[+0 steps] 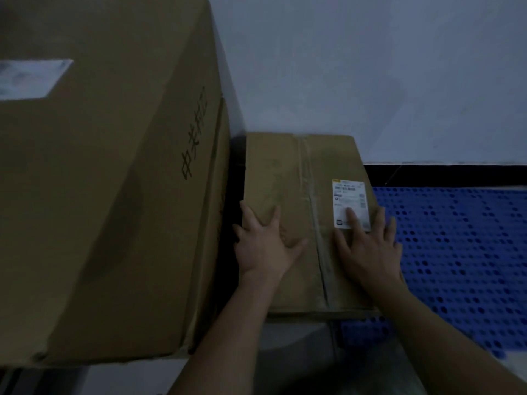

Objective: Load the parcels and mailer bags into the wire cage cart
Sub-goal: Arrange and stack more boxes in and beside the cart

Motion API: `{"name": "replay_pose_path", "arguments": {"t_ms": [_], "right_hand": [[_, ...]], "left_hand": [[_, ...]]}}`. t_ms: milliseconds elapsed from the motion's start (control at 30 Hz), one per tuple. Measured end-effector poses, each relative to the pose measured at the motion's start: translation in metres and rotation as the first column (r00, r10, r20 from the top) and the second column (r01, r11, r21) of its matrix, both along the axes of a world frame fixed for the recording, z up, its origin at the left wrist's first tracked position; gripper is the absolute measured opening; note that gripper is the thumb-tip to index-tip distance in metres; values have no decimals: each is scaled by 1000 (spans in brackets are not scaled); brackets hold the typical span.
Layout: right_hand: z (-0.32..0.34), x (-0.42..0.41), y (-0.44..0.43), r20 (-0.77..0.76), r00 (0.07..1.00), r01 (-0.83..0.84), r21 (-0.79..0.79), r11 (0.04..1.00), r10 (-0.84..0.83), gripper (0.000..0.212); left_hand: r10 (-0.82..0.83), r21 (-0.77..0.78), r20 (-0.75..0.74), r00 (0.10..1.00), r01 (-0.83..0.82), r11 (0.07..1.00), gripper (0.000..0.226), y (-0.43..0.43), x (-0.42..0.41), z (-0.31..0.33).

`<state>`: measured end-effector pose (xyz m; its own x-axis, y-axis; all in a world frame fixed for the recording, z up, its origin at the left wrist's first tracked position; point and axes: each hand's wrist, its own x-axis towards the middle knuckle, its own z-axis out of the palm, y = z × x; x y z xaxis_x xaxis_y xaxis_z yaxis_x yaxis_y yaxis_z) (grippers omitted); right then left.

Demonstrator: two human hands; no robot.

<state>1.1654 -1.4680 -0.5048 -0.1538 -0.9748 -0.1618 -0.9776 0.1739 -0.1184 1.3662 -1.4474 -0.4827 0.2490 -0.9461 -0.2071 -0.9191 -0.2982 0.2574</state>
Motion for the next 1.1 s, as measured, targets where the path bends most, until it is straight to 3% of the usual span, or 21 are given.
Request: {"name": "replay_pose_path", "arguments": {"t_ms": [233, 433, 567, 700, 967, 1100], "right_hand": [[4, 8, 2, -51, 998, 38, 1, 999, -38, 81], [20, -12, 12, 80, 981, 179, -33, 983, -175, 92], [70, -29, 29, 133, 970, 218, -91, 972, -205, 93], [190, -39, 45, 137, 967, 232, -122, 965, -215, 96], [517, -41, 102, 133, 967, 234, -121, 965, -218, 86], [649, -29, 123, 162, 967, 221, -148, 964, -197, 83]], "left_hand": [[45, -20, 82, 996, -43, 999, 87, -1, -4, 4], [-6, -95, 77, 997, 13, 995, 88, 6, -29, 41], [-57, -101, 69, 996, 64, 993, 95, 19, -46, 101], [-97, -143, 79, 992, 108, 984, 96, 30, -54, 214], [-130, -134, 155, 979, 151, 979, 93, 79, -51, 535], [-114, -201, 154, 981, 144, 969, 88, 101, -40, 664]]}}
